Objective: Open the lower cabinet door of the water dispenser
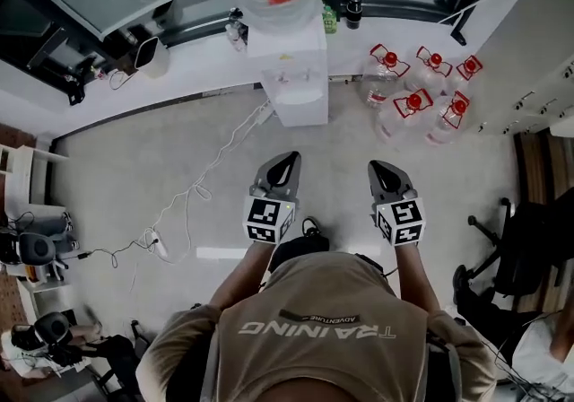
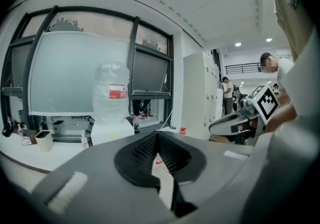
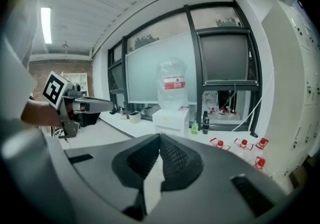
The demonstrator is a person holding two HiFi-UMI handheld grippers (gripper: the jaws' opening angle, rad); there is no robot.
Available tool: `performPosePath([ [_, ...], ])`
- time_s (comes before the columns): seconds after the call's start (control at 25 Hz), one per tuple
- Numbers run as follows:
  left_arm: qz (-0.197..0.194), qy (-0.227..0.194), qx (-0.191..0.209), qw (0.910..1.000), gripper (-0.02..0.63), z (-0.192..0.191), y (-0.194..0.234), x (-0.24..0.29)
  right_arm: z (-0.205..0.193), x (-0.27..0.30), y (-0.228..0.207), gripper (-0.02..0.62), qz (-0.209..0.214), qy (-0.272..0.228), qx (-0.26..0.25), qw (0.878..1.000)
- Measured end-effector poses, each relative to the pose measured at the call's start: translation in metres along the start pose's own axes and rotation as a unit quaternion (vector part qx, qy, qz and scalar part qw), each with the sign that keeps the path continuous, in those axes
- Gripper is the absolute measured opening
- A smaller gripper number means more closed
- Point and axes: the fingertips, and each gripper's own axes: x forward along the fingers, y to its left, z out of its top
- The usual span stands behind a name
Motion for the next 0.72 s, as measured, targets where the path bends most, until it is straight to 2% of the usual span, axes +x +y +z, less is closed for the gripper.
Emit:
performPosePath([
  [0.24, -0.020, 0.000, -0.013, 0.9997, 0.000, -0.003, 0.057, 0.029, 0.031, 0.062, 0.005, 0.008, -0.023, -0.002, -0.025, 0.999],
  [0.48, -0.013, 0.003, -0.032, 0.9994, 0.000, -0.010, 0.085, 0.043, 0.040, 0.100, 0.013, 0.008, 0.002, 0.018, -0.023, 1.000],
  [0.72, 0.002, 0.026, -0.052, 0.9983, 0.000, -0.026, 0.108, 0.064, 0.036, 0.138, 0.007, 0.008, 0.025, 0.035, -0.017, 0.999],
])
